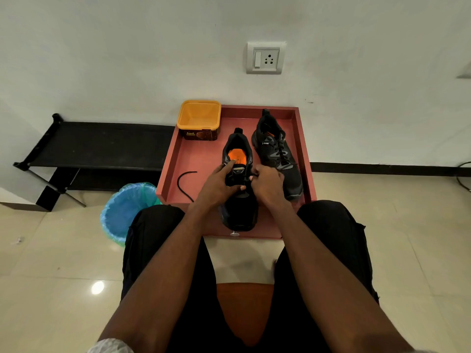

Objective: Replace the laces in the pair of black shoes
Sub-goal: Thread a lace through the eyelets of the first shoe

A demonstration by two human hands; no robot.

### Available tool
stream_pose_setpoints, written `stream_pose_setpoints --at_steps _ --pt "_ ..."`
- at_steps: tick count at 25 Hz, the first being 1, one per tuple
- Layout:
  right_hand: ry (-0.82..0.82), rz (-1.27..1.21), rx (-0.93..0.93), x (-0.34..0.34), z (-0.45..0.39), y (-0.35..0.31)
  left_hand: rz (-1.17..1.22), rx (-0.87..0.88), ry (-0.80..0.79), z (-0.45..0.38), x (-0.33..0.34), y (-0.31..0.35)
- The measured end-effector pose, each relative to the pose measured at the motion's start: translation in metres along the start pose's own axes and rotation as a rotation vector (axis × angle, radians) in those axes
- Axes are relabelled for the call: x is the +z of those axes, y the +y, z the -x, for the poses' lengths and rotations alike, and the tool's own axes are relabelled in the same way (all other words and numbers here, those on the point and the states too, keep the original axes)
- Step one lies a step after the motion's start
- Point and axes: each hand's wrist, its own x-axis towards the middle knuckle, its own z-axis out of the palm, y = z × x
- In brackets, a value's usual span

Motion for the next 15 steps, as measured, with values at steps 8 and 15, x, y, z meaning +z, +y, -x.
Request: stream_pose_setpoints --at_steps 8,15 --pt "0.744 -0.694 0.359 -0.050 -0.009 0.003 0.002 -0.009 -0.016 0.002 -0.002 -0.001" --pt "0.218 0.054 -0.139 -0.009 0.002 0.001 -0.002 -0.009 -0.011 0.003 -0.003 0.000"
